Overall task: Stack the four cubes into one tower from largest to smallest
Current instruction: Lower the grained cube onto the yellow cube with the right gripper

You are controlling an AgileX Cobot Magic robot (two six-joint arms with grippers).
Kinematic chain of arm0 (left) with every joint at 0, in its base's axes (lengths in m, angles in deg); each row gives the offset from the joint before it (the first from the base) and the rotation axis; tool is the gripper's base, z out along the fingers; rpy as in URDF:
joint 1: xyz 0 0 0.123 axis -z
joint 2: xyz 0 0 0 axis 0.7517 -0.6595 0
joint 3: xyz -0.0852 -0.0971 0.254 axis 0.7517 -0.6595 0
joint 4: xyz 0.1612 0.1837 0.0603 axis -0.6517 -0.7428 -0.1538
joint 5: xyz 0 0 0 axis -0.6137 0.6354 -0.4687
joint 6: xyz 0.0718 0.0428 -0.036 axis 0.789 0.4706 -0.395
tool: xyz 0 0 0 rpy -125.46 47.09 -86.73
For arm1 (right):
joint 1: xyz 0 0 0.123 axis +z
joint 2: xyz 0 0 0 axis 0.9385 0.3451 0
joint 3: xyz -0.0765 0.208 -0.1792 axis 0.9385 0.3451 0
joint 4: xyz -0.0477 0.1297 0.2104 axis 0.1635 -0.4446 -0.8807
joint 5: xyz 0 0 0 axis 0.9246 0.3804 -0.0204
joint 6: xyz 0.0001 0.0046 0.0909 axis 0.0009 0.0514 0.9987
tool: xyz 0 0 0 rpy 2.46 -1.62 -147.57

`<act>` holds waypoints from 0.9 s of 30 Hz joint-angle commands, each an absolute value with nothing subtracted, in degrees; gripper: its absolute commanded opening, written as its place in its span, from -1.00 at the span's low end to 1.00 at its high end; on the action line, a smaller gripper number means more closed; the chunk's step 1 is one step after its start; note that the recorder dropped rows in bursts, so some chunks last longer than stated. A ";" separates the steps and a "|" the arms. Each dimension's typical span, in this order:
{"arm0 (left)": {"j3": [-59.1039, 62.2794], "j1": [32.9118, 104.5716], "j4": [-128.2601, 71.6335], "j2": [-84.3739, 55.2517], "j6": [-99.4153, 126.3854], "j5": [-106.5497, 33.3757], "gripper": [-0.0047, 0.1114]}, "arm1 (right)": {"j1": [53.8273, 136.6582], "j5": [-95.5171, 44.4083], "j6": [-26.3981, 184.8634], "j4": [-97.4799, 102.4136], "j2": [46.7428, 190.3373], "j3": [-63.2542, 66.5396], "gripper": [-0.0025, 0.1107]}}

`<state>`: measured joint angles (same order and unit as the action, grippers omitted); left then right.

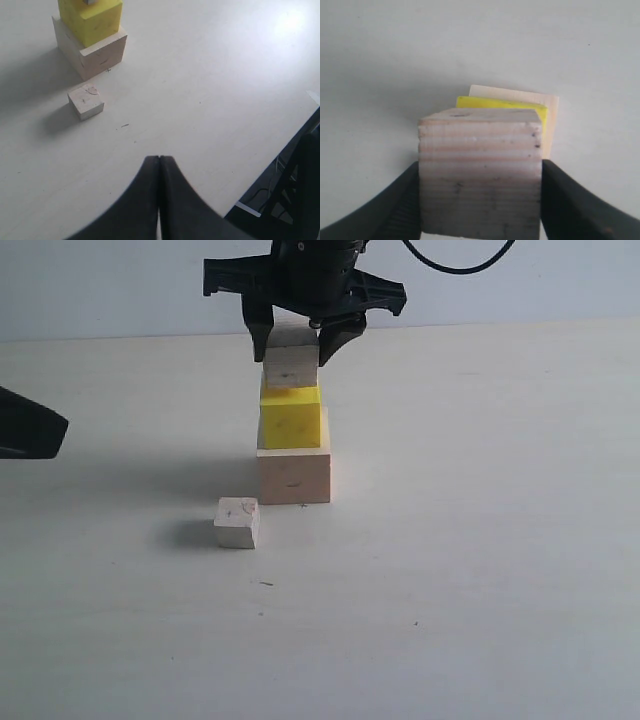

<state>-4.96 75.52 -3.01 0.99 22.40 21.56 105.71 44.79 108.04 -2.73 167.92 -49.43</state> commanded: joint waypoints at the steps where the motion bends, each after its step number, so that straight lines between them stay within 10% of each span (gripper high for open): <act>1: -5.13 75.47 -2.60 1.26 22.82 20.71 -0.92 | 105.75 44.41 109.71 -2.84 168.08 -50.05 -0.96; 27: -5.13 75.47 -2.60 1.26 23.06 20.71 -0.92 | 106.19 44.41 110.11 -1.56 168.88 -49.83 -0.96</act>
